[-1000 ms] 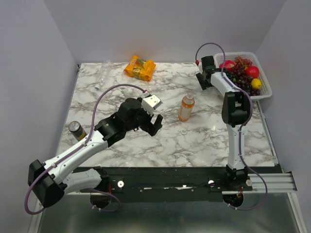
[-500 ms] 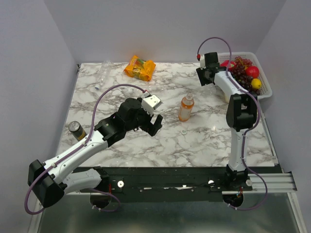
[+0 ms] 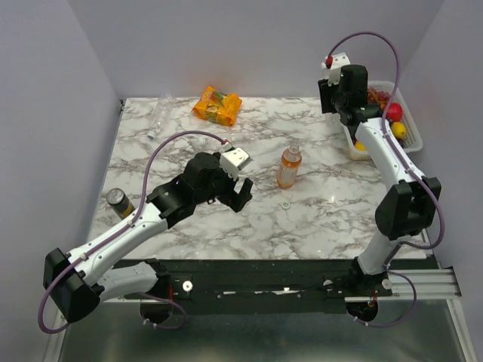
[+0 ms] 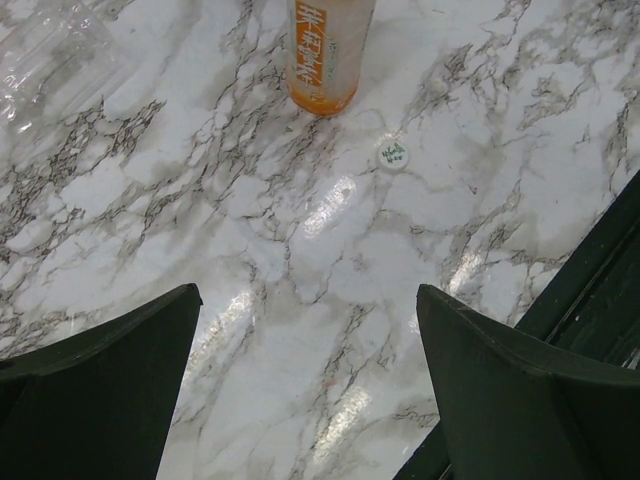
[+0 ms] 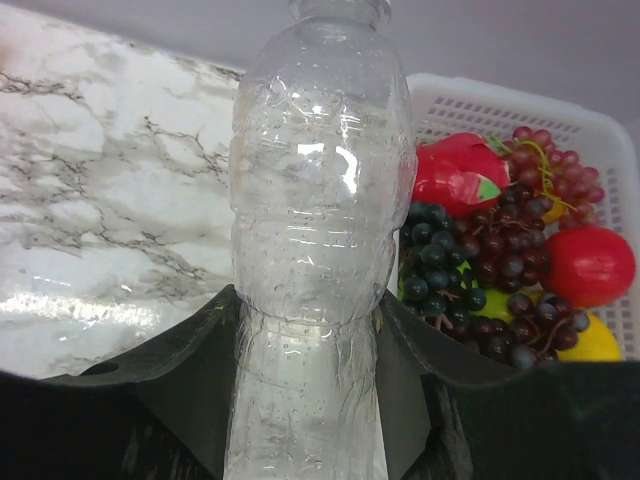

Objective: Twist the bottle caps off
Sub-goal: Pass from the right arm to the left

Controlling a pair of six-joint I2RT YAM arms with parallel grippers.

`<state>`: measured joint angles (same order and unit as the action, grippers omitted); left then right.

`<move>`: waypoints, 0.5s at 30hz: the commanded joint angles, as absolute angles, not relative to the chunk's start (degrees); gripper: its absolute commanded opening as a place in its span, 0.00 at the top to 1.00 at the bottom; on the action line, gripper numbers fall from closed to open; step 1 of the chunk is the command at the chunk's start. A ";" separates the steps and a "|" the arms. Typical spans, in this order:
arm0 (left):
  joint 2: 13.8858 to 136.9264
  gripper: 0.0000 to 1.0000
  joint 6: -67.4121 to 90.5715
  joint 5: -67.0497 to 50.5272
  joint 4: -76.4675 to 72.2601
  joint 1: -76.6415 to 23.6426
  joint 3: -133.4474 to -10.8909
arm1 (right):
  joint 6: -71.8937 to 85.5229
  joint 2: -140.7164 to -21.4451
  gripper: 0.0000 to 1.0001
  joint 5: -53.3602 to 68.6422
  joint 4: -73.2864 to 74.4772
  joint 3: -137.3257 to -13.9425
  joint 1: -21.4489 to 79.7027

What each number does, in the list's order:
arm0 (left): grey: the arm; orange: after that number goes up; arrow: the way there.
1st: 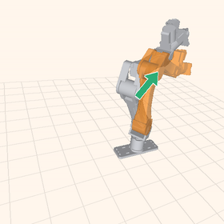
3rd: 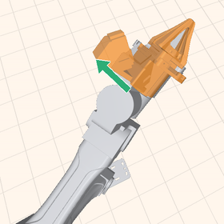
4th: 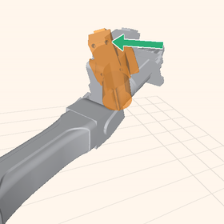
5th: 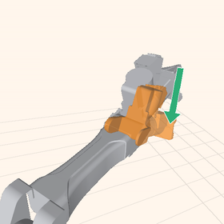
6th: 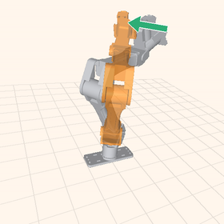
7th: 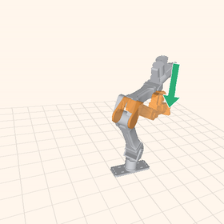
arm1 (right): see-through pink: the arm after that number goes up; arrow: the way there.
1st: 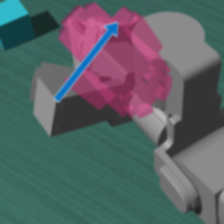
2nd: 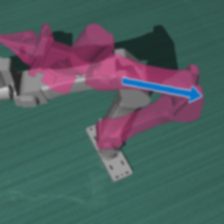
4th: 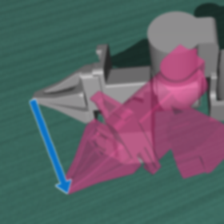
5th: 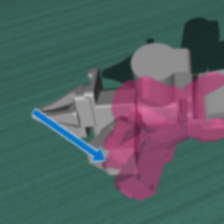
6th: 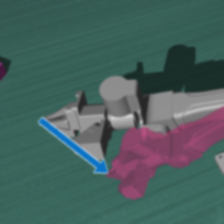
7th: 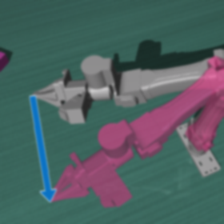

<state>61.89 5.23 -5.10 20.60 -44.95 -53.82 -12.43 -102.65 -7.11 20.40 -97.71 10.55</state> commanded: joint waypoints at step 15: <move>48.09 0.01 14.05 -28.38 4.67 -41.05 -49.14 | 18.26 -55.05 0.64 14.83 -1.99 -61.05 15.12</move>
